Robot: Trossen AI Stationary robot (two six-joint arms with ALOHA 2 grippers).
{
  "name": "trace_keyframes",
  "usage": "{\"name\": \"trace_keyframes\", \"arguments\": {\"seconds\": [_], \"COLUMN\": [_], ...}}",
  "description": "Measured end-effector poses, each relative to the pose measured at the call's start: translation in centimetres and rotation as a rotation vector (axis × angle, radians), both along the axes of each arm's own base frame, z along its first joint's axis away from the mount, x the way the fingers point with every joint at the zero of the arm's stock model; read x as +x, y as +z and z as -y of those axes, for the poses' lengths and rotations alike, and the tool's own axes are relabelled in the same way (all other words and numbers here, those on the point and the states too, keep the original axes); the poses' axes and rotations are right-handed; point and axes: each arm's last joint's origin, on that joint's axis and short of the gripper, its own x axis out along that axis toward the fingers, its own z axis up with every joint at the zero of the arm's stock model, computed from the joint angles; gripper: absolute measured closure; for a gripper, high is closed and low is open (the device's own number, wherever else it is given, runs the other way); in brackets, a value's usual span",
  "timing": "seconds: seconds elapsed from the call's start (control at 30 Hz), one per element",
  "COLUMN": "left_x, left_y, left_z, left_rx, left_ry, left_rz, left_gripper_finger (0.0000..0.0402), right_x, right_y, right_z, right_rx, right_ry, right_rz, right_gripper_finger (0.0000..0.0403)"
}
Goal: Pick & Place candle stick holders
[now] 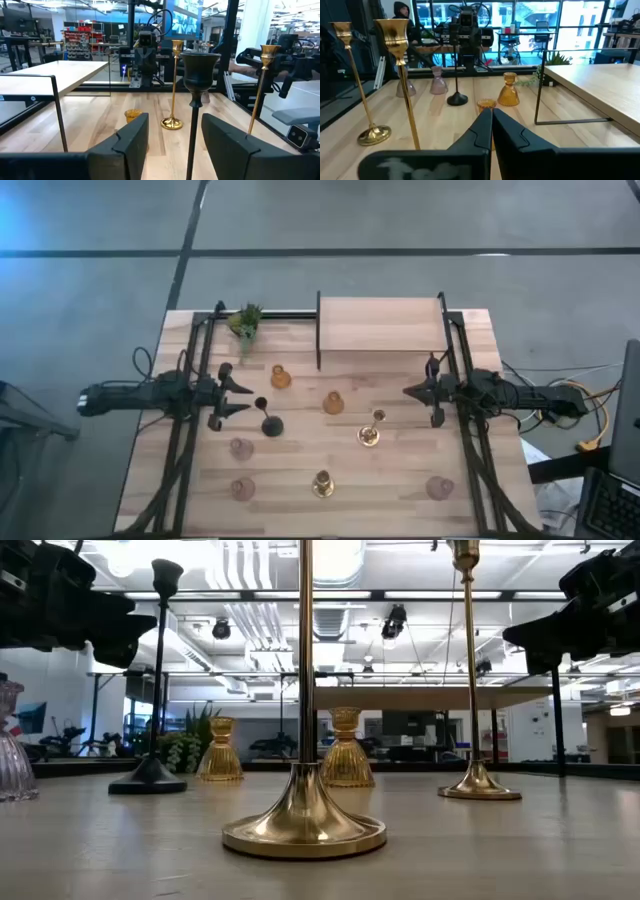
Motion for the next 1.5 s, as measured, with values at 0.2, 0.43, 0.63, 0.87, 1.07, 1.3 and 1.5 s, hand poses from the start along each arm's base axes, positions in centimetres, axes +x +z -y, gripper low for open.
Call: {"name": "trace_keyframes", "arguments": {"seconds": [0.2,0.43,0.63,0.87,1.07,1.3,1.5], "left_x": [0.0,0.0,0.0,0.0,0.0,0.0,0.0], "left_y": [0.0,0.0,0.0,0.0,0.0,0.0,0.0], "left_z": [0.0,0.0,0.0,0.0,0.0,0.0,0.0], "left_rx": [0.000,0.000,0.000,0.000,0.000,0.000,0.000], "left_ry": [0.000,-0.001,0.000,0.000,0.000,0.000,-0.001], "left_rz": [0.000,0.000,0.000,0.000,0.000,0.000,0.000], "left_gripper_finger": [0.0213,0.0213,0.0213,0.0213,0.0213,0.0213,0.0213], "right_x": [0.0,0.0,0.0,0.0,0.0,0.0,-0.4], "right_y": [0.0,0.0,0.0,0.0,0.0,0.6,3.0], "right_z": [0.0,0.0,0.0,0.0,0.0,0.0,0.0], "right_rx": [0.000,0.000,0.000,0.000,0.000,-0.100,0.016], "right_ry": [0.000,0.000,0.000,0.000,0.000,-0.002,0.005], "right_rz": [0.000,0.000,0.000,0.000,0.001,0.062,0.308], "right_gripper_finger": [0.0394,0.0394,0.0394,0.0394,0.0394,0.0394,0.0394]}}
